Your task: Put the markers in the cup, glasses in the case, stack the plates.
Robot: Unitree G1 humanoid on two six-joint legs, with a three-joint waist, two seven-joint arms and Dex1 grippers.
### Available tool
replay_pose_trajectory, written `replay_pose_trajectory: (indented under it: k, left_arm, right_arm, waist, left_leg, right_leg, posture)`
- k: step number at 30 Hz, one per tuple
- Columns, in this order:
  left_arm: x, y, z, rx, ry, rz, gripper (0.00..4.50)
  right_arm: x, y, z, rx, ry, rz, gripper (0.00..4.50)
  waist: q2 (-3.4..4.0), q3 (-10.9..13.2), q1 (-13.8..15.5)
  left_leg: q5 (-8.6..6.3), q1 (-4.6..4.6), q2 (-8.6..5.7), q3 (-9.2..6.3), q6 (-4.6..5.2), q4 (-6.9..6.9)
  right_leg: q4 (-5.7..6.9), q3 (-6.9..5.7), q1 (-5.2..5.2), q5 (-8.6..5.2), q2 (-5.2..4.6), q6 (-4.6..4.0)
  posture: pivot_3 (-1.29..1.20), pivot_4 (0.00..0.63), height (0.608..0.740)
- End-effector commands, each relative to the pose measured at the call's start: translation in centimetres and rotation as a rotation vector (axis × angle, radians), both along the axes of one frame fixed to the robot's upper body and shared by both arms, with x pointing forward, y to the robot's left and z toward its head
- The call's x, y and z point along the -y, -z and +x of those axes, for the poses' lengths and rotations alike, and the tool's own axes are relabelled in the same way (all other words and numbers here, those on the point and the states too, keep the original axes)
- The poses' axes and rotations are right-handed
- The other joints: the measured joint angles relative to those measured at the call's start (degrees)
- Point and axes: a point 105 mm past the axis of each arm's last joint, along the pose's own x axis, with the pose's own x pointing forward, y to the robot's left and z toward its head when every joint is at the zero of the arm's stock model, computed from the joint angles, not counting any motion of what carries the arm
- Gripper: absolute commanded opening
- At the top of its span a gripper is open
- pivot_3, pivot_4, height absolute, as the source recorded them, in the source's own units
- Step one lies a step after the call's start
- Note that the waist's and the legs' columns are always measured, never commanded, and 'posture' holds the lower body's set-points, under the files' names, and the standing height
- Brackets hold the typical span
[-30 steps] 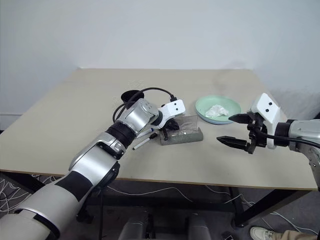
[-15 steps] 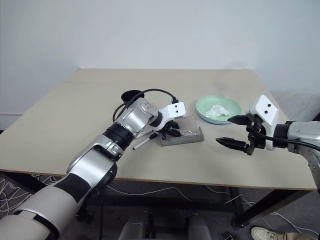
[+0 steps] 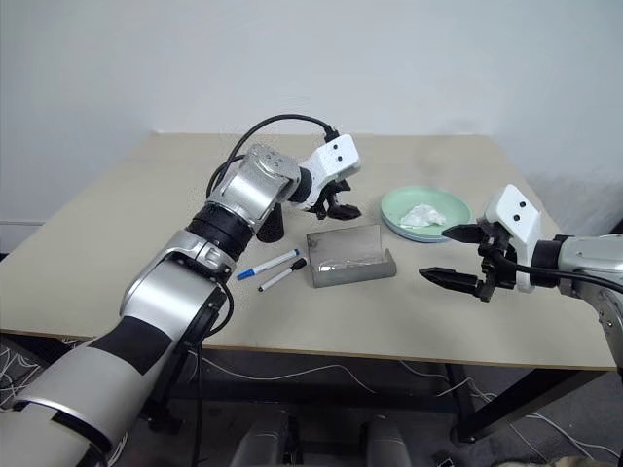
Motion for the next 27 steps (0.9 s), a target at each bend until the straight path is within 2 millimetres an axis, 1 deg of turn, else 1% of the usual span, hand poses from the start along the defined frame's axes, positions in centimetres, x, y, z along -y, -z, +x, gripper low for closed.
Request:
replay_pose_trajectory:
  k: [1,2,5,6,8,12,17,19,23,27]
  left_arm:
    - [-0.7,0.2,1.0,0.052,-0.064,-0.009,1.67]
    - [-1.0,0.8,1.3,0.064,-0.092,0.003,1.38]
    - [-1.5,2.2,1.6,0.088,-0.126,0.022,0.28]
    - [-1.7,2.8,1.7,0.1,-0.132,0.035,0.04]
    - [-1.9,3.7,1.7,0.111,-0.141,0.051,0.04]
    - [-2.0,4.8,1.5,0.101,-0.134,0.076,0.04]
    - [-1.8,5.8,0.6,0.052,-0.051,0.123,0.04]
    - [-1.7,5.8,0.2,0.02,-0.015,0.128,0.04]
    - [-1.4,5.4,-1.3,-0.064,0.128,0.167,0.04]
    - [-1.4,4.6,-2.7,-0.082,0.207,0.181,0.04]
  right_arm:
    - [-0.4,-1.1,0.2,0.052,-0.017,0.008,4.5]
    - [-0.4,-1.1,0.2,0.052,-0.018,0.008,4.5]
    - [-0.5,-1.2,0.2,0.052,-0.02,0.01,4.5]
    - [-0.5,-1.1,0.1,0.052,-0.02,0.01,4.5]
    - [-0.6,-1.1,0.1,0.05,-0.021,0.011,4.5]
    - [-0.7,-1.0,0.0,0.048,-0.022,0.014,4.5]
    - [-0.8,-1.0,0.0,0.049,-0.021,0.018,4.5]
    - [-0.8,-1.0,0.0,0.049,-0.021,0.018,4.5]
    - [-0.8,-0.9,0.1,0.049,-0.02,0.02,4.5]
    - [-0.9,-0.9,0.2,0.049,-0.024,0.022,4.5]
  waist:
    - [0.0,0.0,0.0]
    - [0.0,0.0,0.0]
    - [0.01,-0.01,0.03]
    - [0.01,-0.01,0.03]
    - [0.02,-0.01,0.04]
    - [0.02,-0.02,0.04]
    - [0.03,-0.03,0.04]
    - [0.04,-0.05,0.04]
    - [0.06,-0.05,0.03]
    - [0.09,-0.07,-0.03]
  left_leg:
    - [0.0,-0.02,0.0,0.0,0.0,-0.01]
    - [0.0,-0.02,0.0,0.0,0.0,-0.01]
    - [0.01,-0.03,-0.01,-0.01,-0.03,-0.01]
    - [0.02,-0.05,-0.01,-0.01,-0.03,0.0]
    - [0.02,-0.05,-0.02,-0.01,-0.03,-0.01]
    - [0.03,-0.07,-0.02,-0.01,-0.06,-0.01]
    - [0.03,-0.05,-0.03,-0.01,-0.06,-0.01]
    - [0.05,-0.03,-0.03,-0.02,-0.09,-0.01]
    - [0.09,-0.01,-0.03,-0.04,-0.17,-0.01]
    - [0.1,-0.01,0.0,-0.04,-0.2,-0.02]
  right_leg:
    - [0.0,0.0,-0.02,0.0,0.0,0.0]
    - [0.0,0.0,-0.02,0.0,0.0,0.0]
    - [-0.01,0.0,-0.01,0.0,0.0,0.0]
    - [-0.01,0.0,-0.01,0.0,-0.01,0.0]
    - [-0.02,0.0,0.0,0.0,-0.03,0.0]
    - [-0.01,-0.01,0.0,0.01,-0.04,-0.01]
    - [-0.01,-0.04,0.06,0.01,-0.04,-0.01]
    - [-0.02,-0.05,0.09,0.01,-0.04,-0.02]
    - [-0.03,-0.1,0.13,0.01,-0.05,-0.02]
    - [-0.01,-0.08,0.1,0.01,-0.05,-0.03]
  posture:
    - [0.0,0.0,0.615]
    - [0.0,0.0,0.615]
    - [0.0,0.0,0.615]
    - [0.0,0.0,0.615]
    - [0.0,0.0,0.615]
    - [0.0,0.0,0.615]
    - [0.0,0.0,0.615]
    - [0.0,0.0,0.615]
    - [0.0,0.0,0.615]
    - [0.0,0.0,0.615]
